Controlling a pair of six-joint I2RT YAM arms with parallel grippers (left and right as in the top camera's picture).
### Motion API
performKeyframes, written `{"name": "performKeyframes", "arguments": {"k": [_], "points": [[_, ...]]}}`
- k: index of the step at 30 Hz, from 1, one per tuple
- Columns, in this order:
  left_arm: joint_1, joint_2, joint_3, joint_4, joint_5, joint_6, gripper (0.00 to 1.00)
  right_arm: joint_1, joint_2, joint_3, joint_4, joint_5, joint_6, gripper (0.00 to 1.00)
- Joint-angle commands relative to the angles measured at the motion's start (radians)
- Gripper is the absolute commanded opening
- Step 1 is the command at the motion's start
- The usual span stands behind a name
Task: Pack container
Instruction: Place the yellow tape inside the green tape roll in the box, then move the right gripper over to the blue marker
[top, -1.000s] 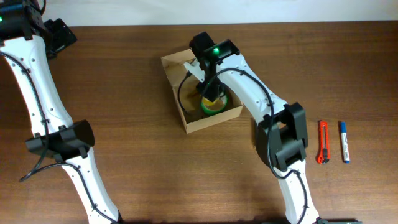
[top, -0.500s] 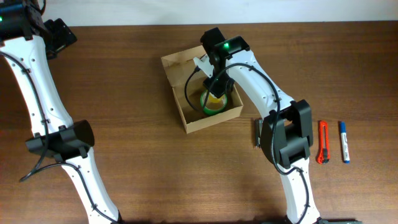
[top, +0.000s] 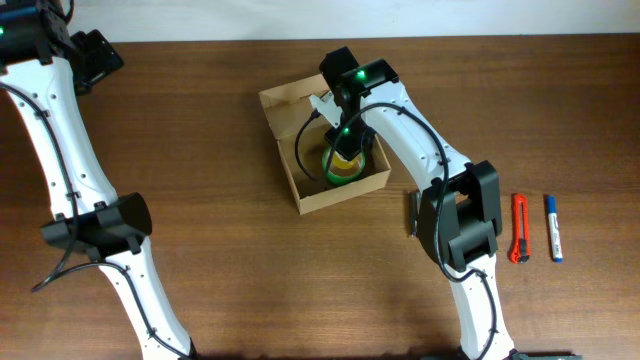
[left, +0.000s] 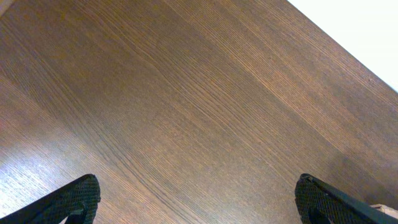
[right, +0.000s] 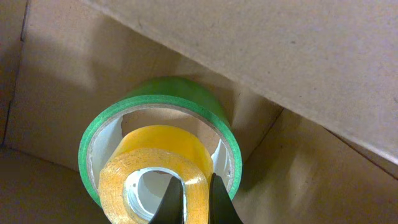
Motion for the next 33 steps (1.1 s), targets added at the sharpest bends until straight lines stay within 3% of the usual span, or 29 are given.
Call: {"name": "performKeyframes", "arguments": {"k": [1, 12, 13, 15, 16, 22, 24, 30, 33], "points": [[-0.001, 0.008, 0.005, -0.003, 0.007, 0.016, 1.00, 0.005, 0.009, -0.020, 0.005, -0.017, 0.005, 0.03], [-0.001, 0.008, 0.005, -0.003, 0.007, 0.016, 1.00, 0.005, 0.009, -0.101, 0.050, -0.017, 0.013, 0.04], [-0.001, 0.008, 0.005, -0.003, 0.008, 0.016, 1.00, 0.005, 0.009, -0.101, 0.050, -0.016, 0.021, 0.08], [-0.001, 0.008, 0.005, -0.003, 0.007, 0.016, 1.00, 0.005, 0.009, -0.100, 0.049, -0.006, 0.046, 0.55], [-0.001, 0.008, 0.005, -0.003, 0.007, 0.016, 1.00, 0.005, 0.009, -0.100, 0.047, -0.005, 0.046, 0.56], [-0.001, 0.008, 0.005, -0.003, 0.006, 0.016, 1.00, 0.005, -0.005, -0.035, 0.022, 0.010, 0.074, 0.53], [-0.001, 0.008, 0.005, -0.003, 0.006, 0.016, 1.00, 0.005, -0.013, 0.017, -0.003, 0.034, 0.091, 0.46], [-0.001, 0.008, 0.005, -0.001, 0.006, 0.016, 1.00, 0.005, -0.056, 0.258, -0.123, 0.096, 0.180, 0.07], [-0.001, 0.008, 0.005, 0.003, 0.006, 0.016, 1.00, 0.005, -0.089, 0.377, -0.170, 0.167, 0.226, 0.04]]}}
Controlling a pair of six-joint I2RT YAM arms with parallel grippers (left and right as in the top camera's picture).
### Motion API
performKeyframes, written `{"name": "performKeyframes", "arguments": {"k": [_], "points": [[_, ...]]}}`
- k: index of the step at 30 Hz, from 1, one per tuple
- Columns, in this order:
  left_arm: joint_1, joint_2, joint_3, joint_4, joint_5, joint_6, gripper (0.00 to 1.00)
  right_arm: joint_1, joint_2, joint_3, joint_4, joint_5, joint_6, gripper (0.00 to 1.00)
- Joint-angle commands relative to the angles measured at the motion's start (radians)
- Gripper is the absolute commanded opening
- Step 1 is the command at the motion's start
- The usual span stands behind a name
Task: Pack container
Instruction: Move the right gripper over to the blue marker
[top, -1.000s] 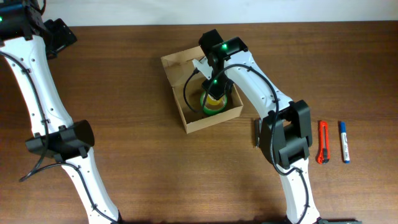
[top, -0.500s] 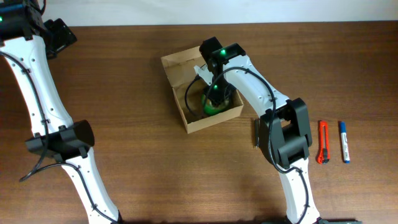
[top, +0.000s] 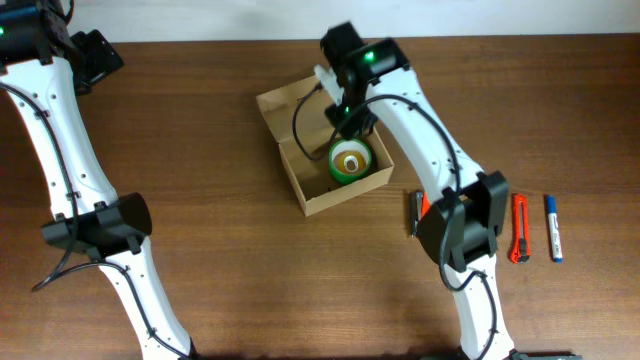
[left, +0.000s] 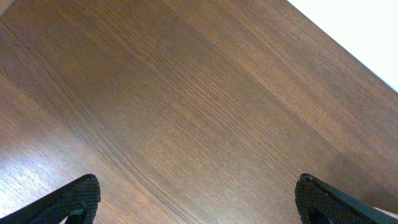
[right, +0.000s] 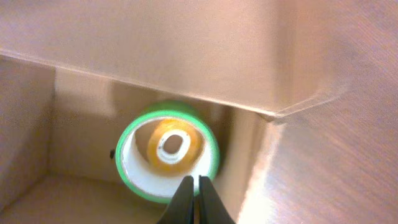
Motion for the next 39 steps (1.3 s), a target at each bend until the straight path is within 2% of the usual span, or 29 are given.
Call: {"name": "performKeyframes", "arguments": {"k": [1, 6, 9, 14, 17, 21, 24, 26, 29, 31, 34, 36, 39], "points": [[-0.001, 0.008, 0.005, 0.004, 0.006, 0.016, 1.00, 0.003, -0.096, 0.115, -0.028, 0.097, 0.068, 0.04], [-0.001, 0.008, 0.005, 0.008, 0.006, 0.016, 1.00, -0.053, -0.204, 0.112, -0.045, 0.121, 0.098, 0.04], [-0.001, 0.008, 0.005, 0.008, 0.006, 0.016, 1.00, -0.135, -0.284, 0.030, -0.039, 0.121, 0.124, 0.04], [-0.001, 0.008, 0.005, 0.008, 0.002, 0.016, 1.00, -0.341, -0.518, -0.328, 0.096, 0.113, 0.126, 0.05], [-0.001, 0.008, 0.005, 0.008, 0.002, 0.016, 1.00, -0.487, -0.650, -0.550, 0.151, 0.113, -0.004, 0.21], [-0.001, 0.008, 0.005, 0.008, 0.002, 0.016, 1.00, -0.671, -0.694, -0.716, 0.156, 0.109, -0.076, 0.24], [-0.001, 0.008, 0.005, 0.008, 0.003, 0.016, 1.00, -0.776, -0.691, -0.837, 0.235, 0.110, -0.136, 0.21], [-0.001, 0.008, 0.005, 0.007, 0.003, 0.016, 1.00, -0.842, -0.691, -0.922, 0.303, 0.109, -0.167, 0.12], [-0.001, 0.008, 0.005, 0.008, 0.003, 0.016, 1.00, -0.906, -0.691, -1.005, 0.381, 0.103, -0.167, 0.06], [-0.001, 0.008, 0.005, 0.011, 0.003, 0.016, 1.00, -0.936, -0.691, -1.041, 0.411, 0.073, -0.183, 0.07], [-0.001, 0.008, 0.005, 0.015, 0.002, 0.016, 1.00, -0.964, -0.687, -1.069, 0.442, 0.049, -0.206, 0.16], [-0.001, 0.008, 0.005, 0.015, 0.002, 0.016, 1.00, -0.972, -0.676, -1.081, 0.447, 0.049, -0.246, 0.18], [-0.001, 0.008, 0.005, 0.014, 0.002, 0.016, 1.00, -0.972, -0.653, -1.089, 0.430, 0.048, -0.264, 0.32]]}}
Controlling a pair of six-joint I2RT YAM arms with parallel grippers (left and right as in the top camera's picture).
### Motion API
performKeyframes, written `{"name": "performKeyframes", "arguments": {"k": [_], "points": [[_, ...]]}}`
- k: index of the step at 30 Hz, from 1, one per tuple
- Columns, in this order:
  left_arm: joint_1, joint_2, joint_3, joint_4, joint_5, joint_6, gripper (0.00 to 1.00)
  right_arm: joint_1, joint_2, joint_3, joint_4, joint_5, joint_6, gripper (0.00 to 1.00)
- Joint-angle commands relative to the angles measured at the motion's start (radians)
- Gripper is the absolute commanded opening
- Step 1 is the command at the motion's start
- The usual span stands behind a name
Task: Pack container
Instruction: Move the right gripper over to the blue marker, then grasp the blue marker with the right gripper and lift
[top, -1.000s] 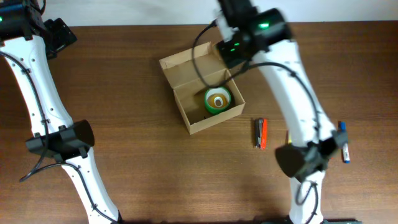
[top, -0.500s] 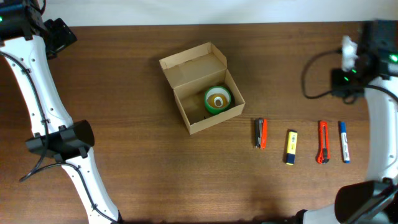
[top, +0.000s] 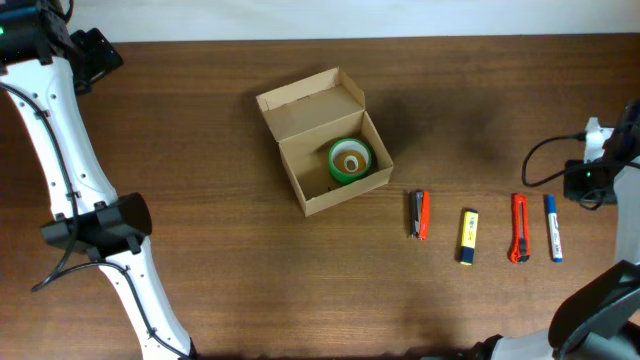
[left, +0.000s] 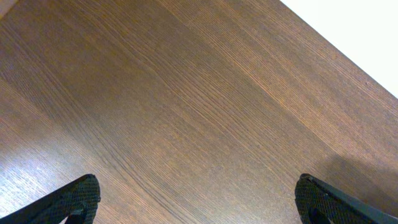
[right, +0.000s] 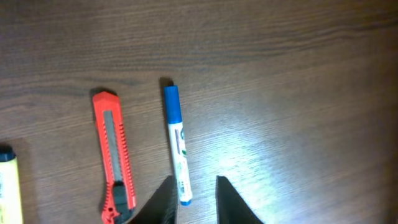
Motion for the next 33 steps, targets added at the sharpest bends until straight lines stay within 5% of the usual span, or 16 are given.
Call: {"name": "performKeyframes", "arguments": {"k": [1, 5, 10, 33], "points": [[-0.001, 0.008, 0.005, 0.003, 0.003, 0.016, 1.00, -0.003, 0.033, -0.018, -0.016, -0.027, -0.041, 0.38], [-0.001, 0.008, 0.005, 0.003, 0.003, 0.016, 1.00, -0.005, 0.061, -0.034, -0.034, -0.031, -0.042, 0.54], [-0.001, 0.008, 0.005, 0.003, 0.003, 0.016, 1.00, -0.005, 0.121, -0.036, -0.046, -0.016, -0.037, 0.59], [-0.001, 0.008, 0.005, -0.015, 0.003, 0.016, 1.00, -0.082, 0.352, -0.038, 0.032, -0.017, -0.030, 0.43]]}}
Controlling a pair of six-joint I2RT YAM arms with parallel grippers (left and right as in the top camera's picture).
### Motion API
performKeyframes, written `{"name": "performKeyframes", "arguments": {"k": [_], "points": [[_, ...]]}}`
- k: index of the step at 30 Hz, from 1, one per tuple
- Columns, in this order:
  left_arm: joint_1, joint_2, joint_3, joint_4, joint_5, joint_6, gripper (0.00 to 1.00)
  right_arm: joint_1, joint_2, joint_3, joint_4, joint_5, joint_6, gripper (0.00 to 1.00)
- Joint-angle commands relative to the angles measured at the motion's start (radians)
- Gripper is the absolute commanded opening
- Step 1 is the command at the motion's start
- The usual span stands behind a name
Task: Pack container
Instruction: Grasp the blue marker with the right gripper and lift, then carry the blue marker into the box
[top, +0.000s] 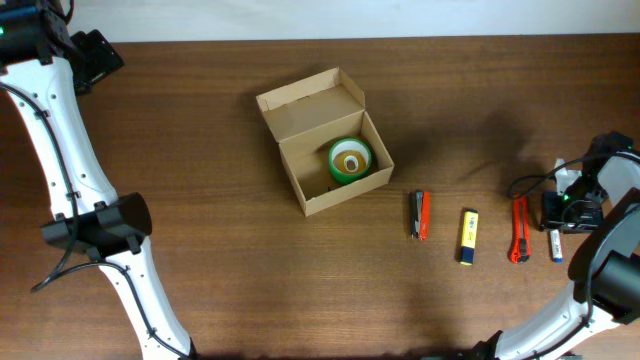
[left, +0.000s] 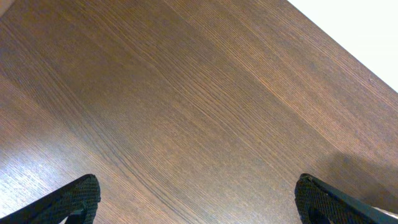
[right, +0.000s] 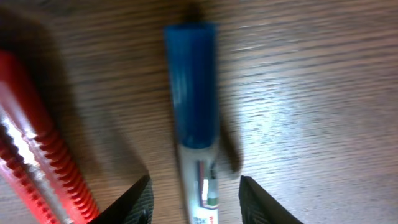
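An open cardboard box (top: 300, 110) stands mid-table and holds a green tape roll (top: 350, 160) with a yellow roll inside it. At the far right my right gripper (right: 194, 199) is open, low over the blue-capped white marker (right: 193, 106), one finger on each side of its barrel. The marker (top: 556, 242) is mostly hidden under the gripper in the overhead view. My left gripper (left: 198, 198) is open over bare wood at the far left corner, holding nothing.
A red box cutter (top: 518, 228) lies just left of the marker, its ridged edge (right: 31, 168) close to my right gripper's left finger. A yellow highlighter (top: 467, 236) and a red-and-black tool (top: 420, 215) lie further left. The table's right edge is near.
My right gripper has dropped from high above the marker and cutter to just over the marker, and its fingers have spread wider to either side of the barrel. The left arm has not moved.
My right gripper was shut on the yellow tape roll inside the green roll in the box. Then it was above the box, shut and empty, the yellow roll left inside. Later it was over the marker at the far right, and now it straddles it.
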Motion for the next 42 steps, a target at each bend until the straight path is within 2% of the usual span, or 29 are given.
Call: {"name": "performKeyframes", "arguments": {"k": [1, 4, 8, 15, 19, 26, 30, 36, 42], "points": [[-0.001, 0.008, 0.005, -0.003, 0.003, 0.016, 1.00, -0.019, 0.010, -0.007, 0.013, 0.000, 0.007, 0.41], [-0.001, 0.008, 0.005, -0.003, 0.003, 0.016, 1.00, -0.030, 0.010, -0.008, 0.016, 0.000, 0.007, 0.33], [-0.001, 0.008, 0.005, -0.003, 0.003, 0.016, 1.00, -0.032, 0.010, -0.012, 0.016, -0.015, 0.007, 0.33], [-0.001, 0.008, 0.005, -0.003, 0.003, 0.016, 1.00, -0.032, 0.011, -0.065, 0.029, -0.016, 0.007, 0.22], [-0.001, 0.008, 0.005, -0.003, 0.003, 0.016, 1.00, -0.030, 0.011, -0.077, 0.035, -0.019, 0.007, 0.04], [-0.001, 0.008, 0.005, -0.003, 0.003, 0.016, 1.00, -0.029, 0.010, -0.034, 0.034, -0.118, 0.061, 0.04], [-0.001, 0.008, 0.005, 0.000, 0.003, 0.016, 1.00, -0.029, 0.000, 0.108, -0.030, -0.227, 0.128, 0.04], [-0.001, 0.008, 0.005, 0.004, 0.003, 0.016, 1.00, 0.006, -0.002, 0.444, -0.246, -0.225, 0.384, 0.04], [-0.001, 0.008, 0.005, 0.011, 0.003, 0.016, 1.00, 0.163, -0.002, 0.806, -0.447, -0.229, 0.427, 0.04]]}}
